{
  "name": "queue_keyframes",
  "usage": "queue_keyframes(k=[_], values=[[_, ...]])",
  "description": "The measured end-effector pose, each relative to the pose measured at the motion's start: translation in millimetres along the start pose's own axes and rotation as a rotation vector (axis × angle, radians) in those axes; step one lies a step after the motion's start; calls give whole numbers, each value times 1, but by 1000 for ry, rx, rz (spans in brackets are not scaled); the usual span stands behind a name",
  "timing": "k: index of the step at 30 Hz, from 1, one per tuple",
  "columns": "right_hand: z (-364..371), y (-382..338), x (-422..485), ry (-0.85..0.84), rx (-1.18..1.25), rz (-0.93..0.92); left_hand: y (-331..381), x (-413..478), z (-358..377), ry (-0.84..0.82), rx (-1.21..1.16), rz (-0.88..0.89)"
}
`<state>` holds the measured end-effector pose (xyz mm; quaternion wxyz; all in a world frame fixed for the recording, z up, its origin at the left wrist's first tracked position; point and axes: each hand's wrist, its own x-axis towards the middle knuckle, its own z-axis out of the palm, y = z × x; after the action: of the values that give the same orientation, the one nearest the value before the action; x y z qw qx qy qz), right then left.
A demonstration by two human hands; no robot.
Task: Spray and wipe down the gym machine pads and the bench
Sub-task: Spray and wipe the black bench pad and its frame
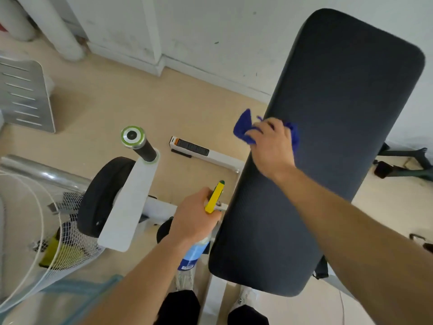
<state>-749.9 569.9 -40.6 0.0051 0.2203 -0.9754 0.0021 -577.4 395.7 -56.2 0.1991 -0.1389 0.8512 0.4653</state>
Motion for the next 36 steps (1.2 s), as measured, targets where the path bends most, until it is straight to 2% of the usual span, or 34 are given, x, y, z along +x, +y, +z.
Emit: queue_keyframes(k=[4, 6, 8, 11, 15, 18, 21, 24, 28, 30, 32, 34, 36], values=[[44, -39, -119, -411, -94, -400, 16, 12, -17, 112, -43, 48], [46, -31, -117, -468, -145, -567, 28, 21, -25, 140, -51, 82], [34, -15, -76, -406, -296, -687, 41, 29, -33, 141, -58, 116], [-8, 30, 5, -177, -412, -498, 57, 40, -39, 140, -72, 120], [-71, 81, 94, -98, -375, -179, 70, 50, -40, 163, -80, 126], [-74, 74, 108, -11, -256, -28, 81, 57, -40, 176, -79, 136], [-36, 54, 55, 41, -115, -13, 95, 59, -39, 193, -96, 134], [9, 47, -28, 61, -7, -103, 114, 60, -35, 207, -82, 126], [43, 69, -127, -45, -94, -257, 145, 63, -16, 220, -25, 108], [45, 100, -161, -144, -153, -188, 166, 63, 3, 227, -12, 115], [40, 129, -185, -225, -127, -40, 188, 61, 28, 230, -18, 108], [34, 151, -198, -238, -39, 41, 210, 59, 57, 233, -40, 91], [29, 177, -208, -151, 76, 131, 231, 59, 92, 230, -50, 79]])
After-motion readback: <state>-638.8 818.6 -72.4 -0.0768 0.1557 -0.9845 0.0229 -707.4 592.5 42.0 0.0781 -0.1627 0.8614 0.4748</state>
